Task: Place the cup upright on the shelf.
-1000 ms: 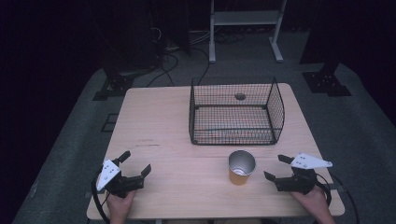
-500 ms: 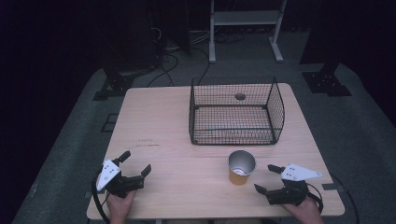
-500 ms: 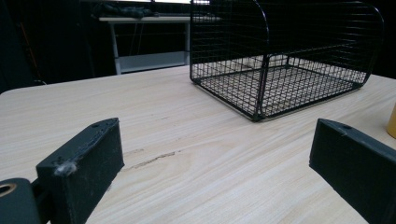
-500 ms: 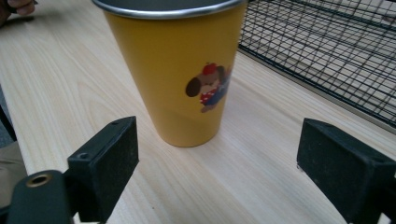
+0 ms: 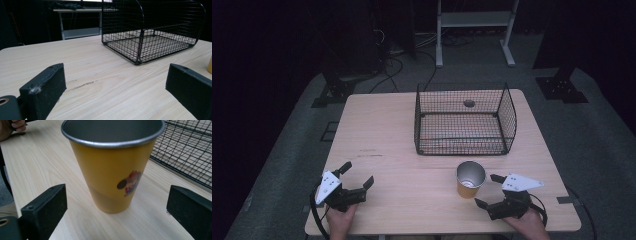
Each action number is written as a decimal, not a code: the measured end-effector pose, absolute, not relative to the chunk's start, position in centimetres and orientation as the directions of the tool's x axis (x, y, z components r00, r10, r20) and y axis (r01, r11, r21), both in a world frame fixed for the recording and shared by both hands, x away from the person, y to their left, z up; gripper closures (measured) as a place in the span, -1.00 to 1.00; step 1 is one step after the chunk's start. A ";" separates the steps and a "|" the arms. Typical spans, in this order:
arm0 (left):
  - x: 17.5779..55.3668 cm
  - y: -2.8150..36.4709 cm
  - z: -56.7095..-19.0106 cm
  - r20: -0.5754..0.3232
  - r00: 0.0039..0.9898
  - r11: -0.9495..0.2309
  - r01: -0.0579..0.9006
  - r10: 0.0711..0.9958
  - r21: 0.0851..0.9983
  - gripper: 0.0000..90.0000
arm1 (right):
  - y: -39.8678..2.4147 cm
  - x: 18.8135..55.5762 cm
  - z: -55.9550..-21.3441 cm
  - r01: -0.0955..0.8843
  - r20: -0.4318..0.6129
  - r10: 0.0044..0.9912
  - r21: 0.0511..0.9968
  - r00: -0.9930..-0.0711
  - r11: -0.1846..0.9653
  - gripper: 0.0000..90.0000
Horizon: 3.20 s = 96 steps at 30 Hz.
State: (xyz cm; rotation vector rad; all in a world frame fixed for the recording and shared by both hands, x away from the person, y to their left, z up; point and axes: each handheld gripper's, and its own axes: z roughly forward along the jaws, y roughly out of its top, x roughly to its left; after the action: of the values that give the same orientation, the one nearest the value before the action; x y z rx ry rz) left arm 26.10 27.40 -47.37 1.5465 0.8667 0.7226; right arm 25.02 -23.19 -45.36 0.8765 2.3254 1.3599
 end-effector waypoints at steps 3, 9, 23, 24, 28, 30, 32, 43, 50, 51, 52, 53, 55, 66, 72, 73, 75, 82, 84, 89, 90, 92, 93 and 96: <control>26.1 27.4 -47.4 -0.019 0.536 -0.062 0.133 0.844 0.989 -0.95 | -22.7 25.5 -45.2 0.351 0.036 0.646 0.861 -0.763 0.367 -0.94; 26.1 27.4 -47.4 -0.019 0.537 -0.062 0.132 0.844 0.989 -0.95 | -21.7 26.3 -44.8 0.334 0.024 0.642 0.868 -0.767 0.367 -0.94; 26.1 27.4 -47.4 -0.020 0.538 -0.060 0.131 0.843 0.990 -0.95 | -19.6 28.0 -44.1 0.316 0.020 0.625 0.876 -0.780 0.366 -0.94; 26.1 27.4 -47.4 -0.020 0.538 -0.060 0.130 0.843 0.990 -0.95 | -19.5 28.1 -44.0 0.309 0.024 0.619 0.881 -0.785 0.358 -0.90; 26.1 27.5 -47.3 -0.019 0.538 -0.061 0.130 0.843 0.990 -0.95 | -19.3 28.2 -43.9 0.306 0.026 0.614 0.883 -0.789 0.356 -0.81; 26.1 27.5 -47.3 -0.021 0.538 -0.058 0.129 0.843 0.990 -0.95 | -19.3 28.1 -43.8 0.299 0.021 0.606 0.883 -0.795 0.362 -0.74; 26.1 27.5 -47.3 -0.019 0.538 -0.060 0.130 0.843 0.990 -0.95 | -19.4 28.2 -43.7 0.301 0.018 0.604 0.879 -0.797 0.371 -0.74; 26.1 27.5 -47.3 -0.021 0.538 -0.058 0.130 0.842 0.990 -0.95 | -20.7 29.3 -41.4 0.326 0.061 0.587 0.875 -0.807 0.357 -0.73; 26.1 27.5 -47.3 -0.020 0.538 -0.060 0.131 0.843 0.990 -0.95 | -21.9 30.3 -38.9 0.331 0.082 0.571 0.878 -0.817 0.347 -0.73; 26.1 27.5 -47.3 -0.020 0.538 -0.060 0.131 0.843 0.989 -0.95 | -22.0 30.6 -38.5 0.331 0.088 0.568 0.880 -0.819 0.342 -0.73; 26.1 27.5 -47.3 -0.020 0.538 -0.060 0.131 0.843 0.989 -0.95 | -22.1 30.8 -38.1 0.337 0.099 0.562 0.879 -0.821 0.338 -0.73; 26.1 27.5 -47.3 -0.020 0.538 -0.061 0.132 0.843 0.989 -0.95 | -22.2 31.0 -37.9 0.340 0.103 0.559 0.878 -0.823 0.338 -0.73; 26.1 27.5 -47.4 -0.022 0.538 -0.058 0.131 0.843 0.990 -0.95 | -22.3 31.3 -37.3 0.339 0.101 0.557 0.877 -0.825 0.342 -0.73; 26.1 27.6 -47.3 -0.023 0.537 -0.057 0.131 0.843 0.990 -0.95 | -22.7 33.3 -35.3 0.356 0.133 0.542 0.874 -0.830 0.331 -0.73; 26.1 27.6 -47.3 -0.023 0.537 -0.056 0.130 0.843 0.990 -0.95 | -22.4 34.1 -34.3 0.351 0.126 0.534 0.871 -0.836 0.344 -0.74; 26.1 27.6 -47.3 -0.023 0.537 -0.056 0.130 0.843 0.990 -0.95 | -22.4 34.3 -34.1 0.350 0.123 0.533 0.870 -0.837 0.349 -0.74; 26.1 27.6 -47.3 -0.024 0.538 -0.055 0.130 0.843 0.990 -0.95 | -22.3 34.5 -33.9 0.351 0.124 0.533 0.868 -0.837 0.350 -0.74; 26.1 27.6 -47.3 -0.021 0.539 -0.057 0.129 0.842 0.990 -0.95 | -22.4 35.7 -32.6 0.351 0.126 0.537 0.872 -0.834 0.340 -0.74; 26.1 27.5 -47.3 -0.023 0.540 -0.057 0.130 0.841 0.990 -0.95 | -22.5 36.0 -32.2 0.351 0.126 0.539 0.872 -0.833 0.340 -0.74; 26.1 27.6 -47.3 -0.024 0.538 -0.054 0.129 0.842 0.990 -0.95 | -22.4 37.1 -31.4 0.350 0.119 0.548 0.873 -0.828 0.339 -0.74; 26.1 27.6 -47.3 -0.024 0.538 -0.055 0.130 0.842 0.990 -0.95 | -22.4 37.4 -31.3 0.353 0.119 0.550 0.871 -0.827 0.343 -0.74; 26.2 27.6 -47.3 -0.023 0.539 -0.056 0.130 0.842 0.990 -0.95 | -22.3 37.9 -31.1 0.353 0.112 0.557 0.869 -0.823 0.348 -0.74; 26.1 27.6 -47.3 -0.022 0.540 -0.058 0.130 0.841 0.990 -0.95 | -22.3 38.2 -31.0 0.353 0.110 0.558 0.868 -0.822 0.348 -0.74; 26.1 27.6 -47.3 -0.024 0.541 -0.056 0.130 0.841 0.990 -0.95 | -22.0 39.1 -30.8 0.359 0.108 0.562 0.862 -0.820 0.358 -0.74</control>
State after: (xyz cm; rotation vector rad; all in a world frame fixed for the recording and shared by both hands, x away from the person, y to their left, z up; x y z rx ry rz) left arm 26.14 27.55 -47.34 1.5400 0.8616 0.7162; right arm 39.06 -21.99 -30.77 0.8307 2.4125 1.4501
